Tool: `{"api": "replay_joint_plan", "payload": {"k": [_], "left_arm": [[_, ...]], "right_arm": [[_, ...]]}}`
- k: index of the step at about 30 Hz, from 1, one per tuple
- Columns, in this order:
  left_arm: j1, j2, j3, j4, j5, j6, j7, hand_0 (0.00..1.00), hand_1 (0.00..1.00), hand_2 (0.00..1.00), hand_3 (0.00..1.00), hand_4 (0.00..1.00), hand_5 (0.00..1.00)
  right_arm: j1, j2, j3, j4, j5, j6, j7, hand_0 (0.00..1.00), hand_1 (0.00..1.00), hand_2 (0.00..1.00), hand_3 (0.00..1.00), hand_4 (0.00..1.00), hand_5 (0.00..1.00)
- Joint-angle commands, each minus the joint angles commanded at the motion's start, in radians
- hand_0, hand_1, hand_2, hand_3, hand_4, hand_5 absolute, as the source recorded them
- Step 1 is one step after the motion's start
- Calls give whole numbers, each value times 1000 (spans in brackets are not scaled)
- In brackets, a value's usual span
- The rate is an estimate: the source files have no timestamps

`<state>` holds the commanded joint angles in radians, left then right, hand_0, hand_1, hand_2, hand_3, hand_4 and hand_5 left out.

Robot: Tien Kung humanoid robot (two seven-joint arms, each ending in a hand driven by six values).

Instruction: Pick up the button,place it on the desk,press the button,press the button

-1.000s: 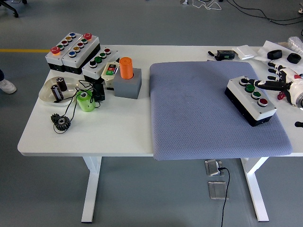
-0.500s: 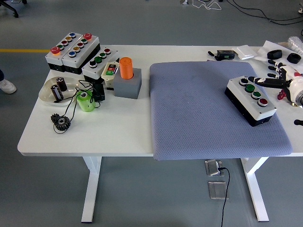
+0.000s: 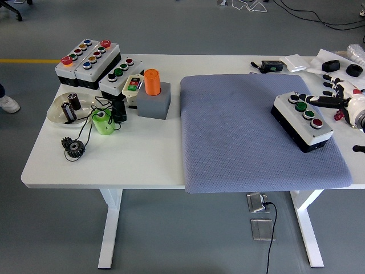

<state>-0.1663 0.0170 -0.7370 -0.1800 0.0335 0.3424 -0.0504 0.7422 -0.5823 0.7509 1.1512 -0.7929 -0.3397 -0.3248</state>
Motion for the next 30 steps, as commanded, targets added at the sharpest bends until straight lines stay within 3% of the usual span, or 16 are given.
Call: {"api": "replay_joint_plan", "payload": {"k": [15,30], "left_arm": [[15,-1,6,0,27,4,8,654,704,723,518,322,969],[24,2,5,0,34,1,9,654,703,721,518,323,968]], "right_arm": [[-3,18,-30,-41,-62,-6,-6,992,941,998,998,892,265],[6,35,-51,-77,-111,33,-41,992,943,998,998,891,264]]}}
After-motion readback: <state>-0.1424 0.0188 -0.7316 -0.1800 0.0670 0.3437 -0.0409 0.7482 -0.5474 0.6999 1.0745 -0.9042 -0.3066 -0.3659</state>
